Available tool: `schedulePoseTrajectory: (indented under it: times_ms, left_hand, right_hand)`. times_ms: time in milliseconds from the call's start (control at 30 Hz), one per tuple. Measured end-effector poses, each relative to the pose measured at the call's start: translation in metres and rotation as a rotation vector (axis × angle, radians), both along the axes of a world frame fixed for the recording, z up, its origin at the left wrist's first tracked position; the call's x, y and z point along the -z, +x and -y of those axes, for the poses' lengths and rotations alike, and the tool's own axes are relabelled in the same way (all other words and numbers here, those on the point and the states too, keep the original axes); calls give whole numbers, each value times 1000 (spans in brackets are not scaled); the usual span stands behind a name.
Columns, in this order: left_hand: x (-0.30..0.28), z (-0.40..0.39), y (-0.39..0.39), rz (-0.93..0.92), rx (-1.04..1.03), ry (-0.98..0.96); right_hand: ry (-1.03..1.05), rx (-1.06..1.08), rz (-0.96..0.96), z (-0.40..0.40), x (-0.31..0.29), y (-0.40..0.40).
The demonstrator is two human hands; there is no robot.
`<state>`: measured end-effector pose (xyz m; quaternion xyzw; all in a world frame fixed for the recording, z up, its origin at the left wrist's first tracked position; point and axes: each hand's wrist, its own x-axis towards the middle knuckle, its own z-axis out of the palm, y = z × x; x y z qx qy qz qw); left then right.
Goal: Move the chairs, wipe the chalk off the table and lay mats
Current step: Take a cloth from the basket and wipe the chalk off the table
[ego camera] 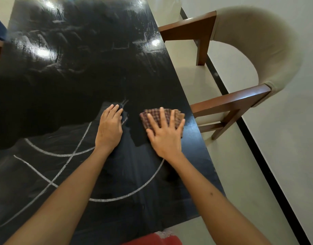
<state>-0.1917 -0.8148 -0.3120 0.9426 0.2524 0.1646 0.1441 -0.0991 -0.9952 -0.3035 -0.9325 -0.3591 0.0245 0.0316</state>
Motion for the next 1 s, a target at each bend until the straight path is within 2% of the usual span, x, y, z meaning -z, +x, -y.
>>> schedulePoseTrajectory:
  times_ms: [167,300,400,700,800,867,1000]
  left_hand:
    - [-3,2,0,-8,3,6]
    - [-4,3,1,-19,2,7]
    - [-4,3,1,-19,-4,7]
    - [-5,4,0,-31,3,35]
    - [-5,4,-1,-51,2,69]
    - [-6,5,-1,-74,6,109]
    - [-9,21,-11,-124,-51,148]
  right_hand:
    - [-13,233,-50,52,-2,37]
    - [-18,294,-50,50,-1,31]
    - [-3,255,-42,39,-1,20]
    - [117,-132,-43,-1,3,-86]
    - [104,-176,-21,5,4,-83]
    - [71,-170,-4,12,2,-71]
    - [13,20,-14,39,-1,-35]
